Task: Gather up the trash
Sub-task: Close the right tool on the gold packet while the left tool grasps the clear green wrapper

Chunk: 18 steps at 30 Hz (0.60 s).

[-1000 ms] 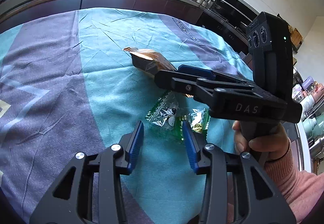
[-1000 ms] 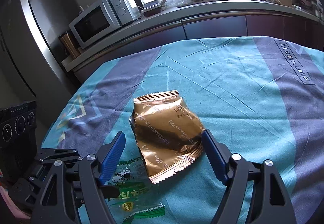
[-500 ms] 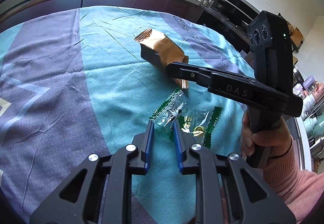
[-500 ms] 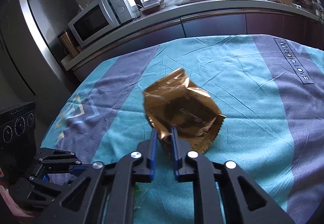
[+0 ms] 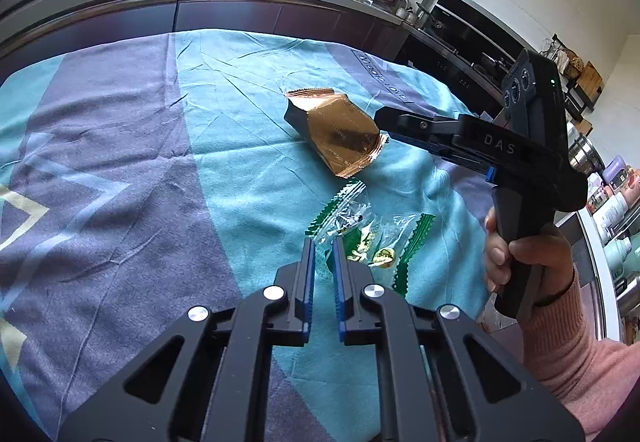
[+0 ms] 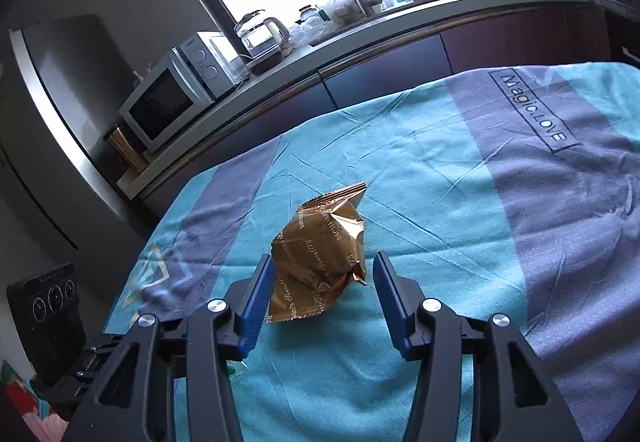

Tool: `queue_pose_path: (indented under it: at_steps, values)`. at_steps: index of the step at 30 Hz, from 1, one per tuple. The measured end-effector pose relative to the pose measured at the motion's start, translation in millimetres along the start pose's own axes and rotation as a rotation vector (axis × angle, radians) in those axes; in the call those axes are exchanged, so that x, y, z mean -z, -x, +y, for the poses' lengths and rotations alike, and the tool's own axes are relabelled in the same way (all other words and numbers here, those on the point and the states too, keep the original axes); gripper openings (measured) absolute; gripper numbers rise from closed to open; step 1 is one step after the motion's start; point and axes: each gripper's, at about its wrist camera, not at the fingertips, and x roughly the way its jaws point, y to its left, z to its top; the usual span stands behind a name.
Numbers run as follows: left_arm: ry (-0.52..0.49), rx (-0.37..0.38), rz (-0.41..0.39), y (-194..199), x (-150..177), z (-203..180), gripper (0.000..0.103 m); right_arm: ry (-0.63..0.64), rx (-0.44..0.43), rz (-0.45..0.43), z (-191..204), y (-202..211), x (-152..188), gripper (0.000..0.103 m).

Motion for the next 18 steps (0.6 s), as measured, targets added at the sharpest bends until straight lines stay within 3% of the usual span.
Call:
queue_pose_path:
  at_steps: [6,11,18]
  values:
    - [-0.006,-0.042,-0.028,13.2,1.0,3.1,0.007,-0.062,-0.062,0.063,-4.4,-21.3,-0.4,0.047]
    - [0.011,-0.064,-0.045,25.7,3.1,10.5,0.007,-0.077,-0.08,0.062,-5.0,-20.4,1.9,0.014]
    - [0.035,-0.095,-0.08,46.2,6.9,19.1,0.006,-0.059,-0.136,0.02,7.9,-5.8,4.7,0.01]
